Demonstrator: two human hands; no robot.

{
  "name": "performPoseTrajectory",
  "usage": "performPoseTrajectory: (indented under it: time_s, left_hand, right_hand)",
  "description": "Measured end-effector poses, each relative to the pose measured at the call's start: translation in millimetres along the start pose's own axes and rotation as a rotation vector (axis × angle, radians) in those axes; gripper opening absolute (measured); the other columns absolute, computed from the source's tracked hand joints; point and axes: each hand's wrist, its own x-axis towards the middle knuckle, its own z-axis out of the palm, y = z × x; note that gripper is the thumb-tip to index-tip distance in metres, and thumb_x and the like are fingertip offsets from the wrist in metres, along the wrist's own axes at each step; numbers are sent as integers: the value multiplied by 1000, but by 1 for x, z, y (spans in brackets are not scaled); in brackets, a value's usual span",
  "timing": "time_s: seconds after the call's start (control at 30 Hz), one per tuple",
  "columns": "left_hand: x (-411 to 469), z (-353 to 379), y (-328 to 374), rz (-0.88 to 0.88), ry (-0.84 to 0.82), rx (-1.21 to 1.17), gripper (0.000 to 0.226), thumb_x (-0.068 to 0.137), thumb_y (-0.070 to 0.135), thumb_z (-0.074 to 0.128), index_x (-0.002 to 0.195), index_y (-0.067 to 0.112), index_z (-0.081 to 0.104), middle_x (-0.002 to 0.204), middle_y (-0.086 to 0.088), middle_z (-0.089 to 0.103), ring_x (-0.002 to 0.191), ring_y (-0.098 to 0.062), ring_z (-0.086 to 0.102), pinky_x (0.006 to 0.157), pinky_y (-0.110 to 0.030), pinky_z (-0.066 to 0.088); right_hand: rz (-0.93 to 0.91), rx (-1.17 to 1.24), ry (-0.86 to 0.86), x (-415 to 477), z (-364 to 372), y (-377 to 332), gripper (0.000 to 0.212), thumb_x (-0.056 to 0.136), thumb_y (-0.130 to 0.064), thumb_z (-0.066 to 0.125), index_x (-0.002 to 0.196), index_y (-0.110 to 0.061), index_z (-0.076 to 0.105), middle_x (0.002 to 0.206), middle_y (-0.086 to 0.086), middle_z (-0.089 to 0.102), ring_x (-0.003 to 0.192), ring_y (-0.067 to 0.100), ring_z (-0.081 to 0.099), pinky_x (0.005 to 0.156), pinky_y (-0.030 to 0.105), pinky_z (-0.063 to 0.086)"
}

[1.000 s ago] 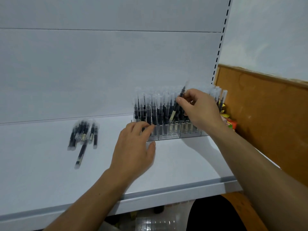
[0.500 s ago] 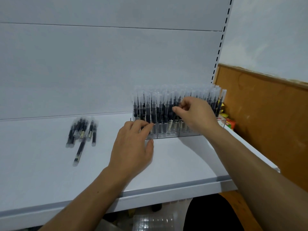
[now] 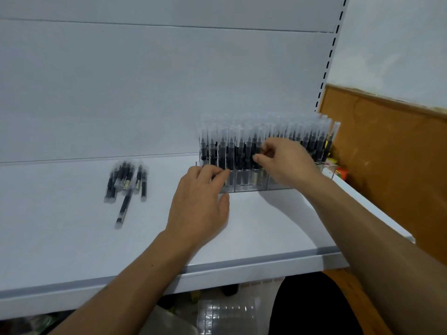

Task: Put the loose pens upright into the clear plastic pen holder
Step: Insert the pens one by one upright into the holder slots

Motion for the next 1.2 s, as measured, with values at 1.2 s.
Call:
performPoseTrajectory:
  time_s: [1.2]
  left_hand:
    - [-17, -81, -199, -778, -136, -213, 42, 92, 40, 57, 131, 24, 57, 132, 6, 58, 114, -12, 56, 92, -25, 38]
  right_hand:
    - [-286, 101, -277, 11, 132, -165, 29, 98, -42, 46, 115, -25, 62, 114, 0, 55, 95, 25, 58, 74, 30, 40]
